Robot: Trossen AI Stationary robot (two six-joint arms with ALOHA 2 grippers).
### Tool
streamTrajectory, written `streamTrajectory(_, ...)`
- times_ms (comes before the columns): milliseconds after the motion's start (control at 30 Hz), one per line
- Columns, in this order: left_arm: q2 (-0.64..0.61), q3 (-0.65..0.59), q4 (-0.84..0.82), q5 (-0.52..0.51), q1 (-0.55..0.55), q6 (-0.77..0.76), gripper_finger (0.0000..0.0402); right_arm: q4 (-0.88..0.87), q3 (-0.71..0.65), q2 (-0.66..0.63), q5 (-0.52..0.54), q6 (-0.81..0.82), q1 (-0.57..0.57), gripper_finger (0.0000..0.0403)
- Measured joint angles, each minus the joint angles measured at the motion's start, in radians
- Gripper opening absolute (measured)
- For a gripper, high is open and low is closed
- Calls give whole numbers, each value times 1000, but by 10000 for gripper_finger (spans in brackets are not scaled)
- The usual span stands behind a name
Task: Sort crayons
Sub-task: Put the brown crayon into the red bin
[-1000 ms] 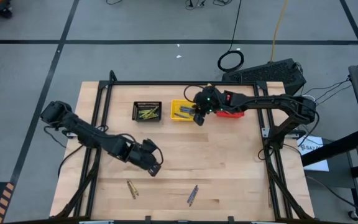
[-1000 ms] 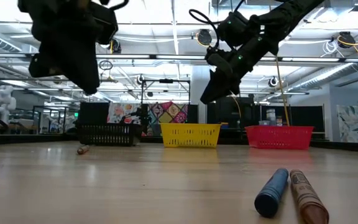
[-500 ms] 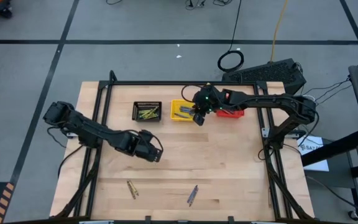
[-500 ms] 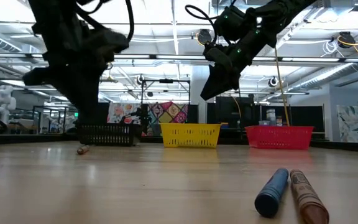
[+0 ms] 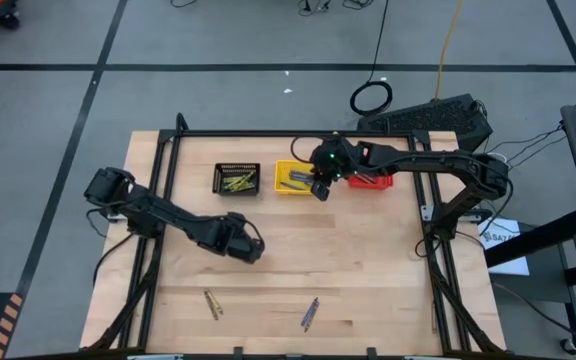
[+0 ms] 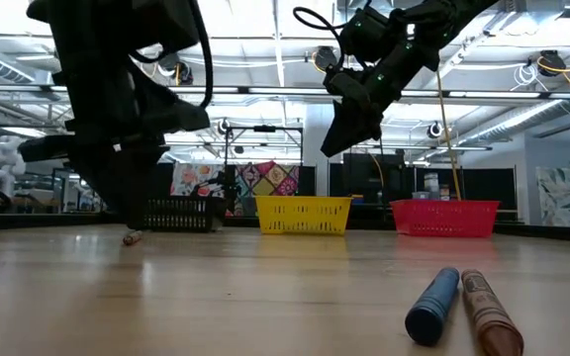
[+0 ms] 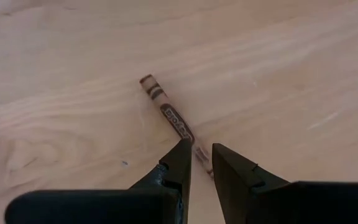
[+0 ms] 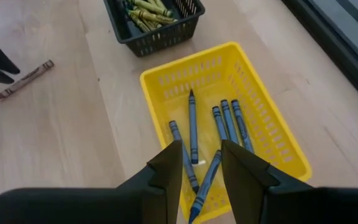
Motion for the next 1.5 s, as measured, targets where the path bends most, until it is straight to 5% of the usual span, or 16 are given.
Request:
streamTrajectory(1133,129,5,-23,-37,18,36,67,-51,0,0,-4,0,0,98)
streamTrajectory(1500,133,3,-70,-42,-15,145,8,-117,0,0,-8,0,0,98)
